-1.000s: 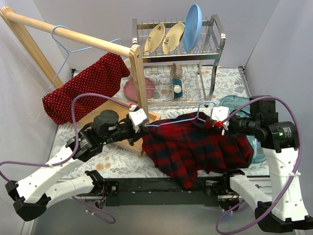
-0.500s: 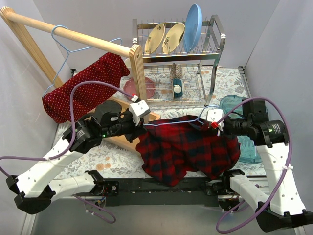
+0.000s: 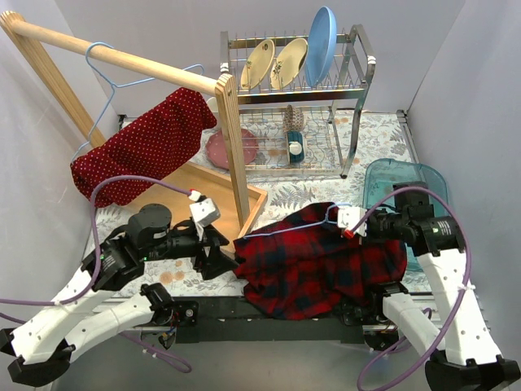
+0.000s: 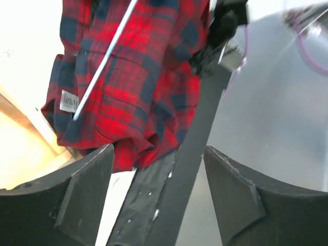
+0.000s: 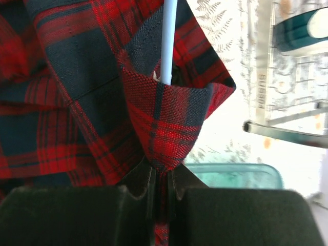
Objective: Place the skirt on the hanger
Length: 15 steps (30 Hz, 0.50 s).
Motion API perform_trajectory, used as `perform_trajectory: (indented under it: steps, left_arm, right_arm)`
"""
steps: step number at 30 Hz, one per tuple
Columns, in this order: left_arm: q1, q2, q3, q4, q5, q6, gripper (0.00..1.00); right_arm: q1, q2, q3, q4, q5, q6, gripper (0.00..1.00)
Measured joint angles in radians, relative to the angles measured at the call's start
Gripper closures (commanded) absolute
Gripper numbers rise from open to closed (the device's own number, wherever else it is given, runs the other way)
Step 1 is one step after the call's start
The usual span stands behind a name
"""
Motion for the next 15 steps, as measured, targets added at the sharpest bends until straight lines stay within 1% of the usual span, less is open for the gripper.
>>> perform_trajectory:
  steps: [3, 6, 9, 10, 12, 15]
  left_arm:
    - [0.0, -0.034, 0.014, 0.0, -0.029, -0.062, 0.22]
    - [0.0, -0.033, 0.01, 0.001, -0.092, -0.142, 0.21]
    - [0.0, -0.009, -0.015, 0.01, -0.195, -0.27, 0.18]
    - [0.0, 0.001, -0.03, 0.018, -0.227, -0.313, 0.14]
    - [0.0, 0.016, -0.073, 0.035, -0.287, -0.414, 0.02]
    - [0.0, 0.03, -0.132, 0.053, -0.353, -0.538, 0.02]
  right_arm:
    - [0.0, -0.048, -0.021, 0.007, 0.034, -0.074, 0.99]
    - [0.0, -0.1, -0.018, -0.01, 0.044, -0.134, 0.99]
    - [0.0, -0.133, 0.002, -0.047, 0.04, -0.159, 0.99]
    - [0.0, -0.143, 0.006, -0.056, 0.037, -0.164, 0.99]
    - [0.0, -0.163, 0.007, -0.074, 0.035, -0.171, 0.99]
    - [0.0, -0.192, 0.007, -0.096, 0.029, -0.172, 0.99]
